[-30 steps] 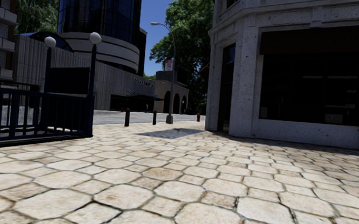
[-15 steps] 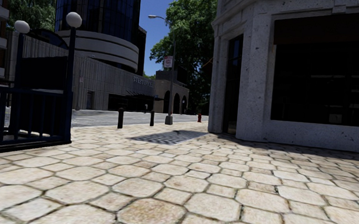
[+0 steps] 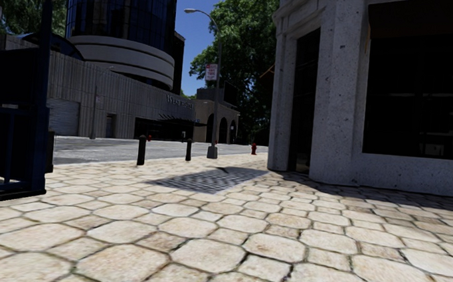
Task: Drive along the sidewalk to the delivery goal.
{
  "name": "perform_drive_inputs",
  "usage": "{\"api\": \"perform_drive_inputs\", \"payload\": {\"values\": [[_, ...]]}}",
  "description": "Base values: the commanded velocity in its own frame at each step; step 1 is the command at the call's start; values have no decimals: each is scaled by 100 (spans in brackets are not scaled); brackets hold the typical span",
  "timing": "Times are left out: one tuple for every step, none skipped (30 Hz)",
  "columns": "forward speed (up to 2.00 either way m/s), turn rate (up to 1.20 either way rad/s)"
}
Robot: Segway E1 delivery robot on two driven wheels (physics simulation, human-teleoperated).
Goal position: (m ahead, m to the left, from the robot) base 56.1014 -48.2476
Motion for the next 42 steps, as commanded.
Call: {"api": "perform_drive_inputs", "payload": {"values": [[200,0],[200,0],[200,0],[200,0],[200,0],[200,0],[200,0],[200,0],[200,0],[200,0],[200,0],[200,0],[200,0],[200,0],[200,0],[200,0],[200,0],[200,0],[200,0],[200,0],[200,0],[200,0],[200,0],[200,0],[200,0],[200,0],[200,0],[200,0],[200,0],[200,0],[200,0],[200,0],[200,0],[200,0],[200,0],[200,0],[200,0],[200,0],[200,0],[200,0],[200,0],[200,0]]}}
